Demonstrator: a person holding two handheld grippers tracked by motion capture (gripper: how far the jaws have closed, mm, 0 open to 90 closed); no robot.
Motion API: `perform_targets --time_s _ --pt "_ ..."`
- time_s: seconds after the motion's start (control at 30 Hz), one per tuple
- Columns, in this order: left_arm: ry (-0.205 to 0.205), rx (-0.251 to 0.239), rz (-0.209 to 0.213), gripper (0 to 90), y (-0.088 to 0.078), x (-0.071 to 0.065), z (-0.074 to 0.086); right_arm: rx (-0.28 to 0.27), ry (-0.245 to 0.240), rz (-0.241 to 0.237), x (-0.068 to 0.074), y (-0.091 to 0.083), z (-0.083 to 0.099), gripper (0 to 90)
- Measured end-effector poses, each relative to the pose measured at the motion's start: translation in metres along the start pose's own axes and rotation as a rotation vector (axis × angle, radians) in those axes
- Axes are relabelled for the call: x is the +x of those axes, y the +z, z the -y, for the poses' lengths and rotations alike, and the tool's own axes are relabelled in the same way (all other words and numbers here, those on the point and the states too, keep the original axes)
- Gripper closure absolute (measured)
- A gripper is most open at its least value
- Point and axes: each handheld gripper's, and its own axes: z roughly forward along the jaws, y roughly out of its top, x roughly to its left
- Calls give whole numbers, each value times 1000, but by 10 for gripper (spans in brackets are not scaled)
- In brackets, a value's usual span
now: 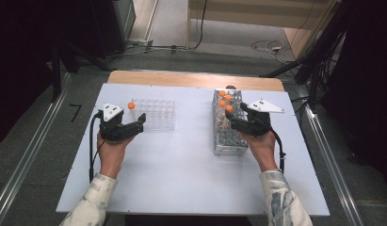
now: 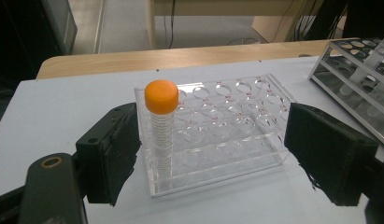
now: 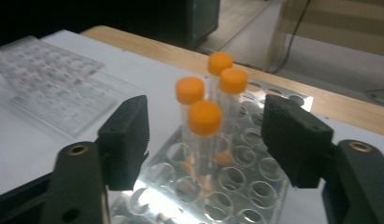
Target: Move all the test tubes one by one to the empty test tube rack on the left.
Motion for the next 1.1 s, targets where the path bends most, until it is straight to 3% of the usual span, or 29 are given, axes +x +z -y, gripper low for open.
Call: perform_targets --time_s 0.2,0.33,1.1 --pt "0 4 0 187 -1 1 0 32 41 -68 -13 10 5 391" --pt "-2 5 -1 187 0 1 1 70 30 -94 -15 17 10 426" --pt "5 27 14 166 3 2 3 121 5 -148 -18 39 19 699"
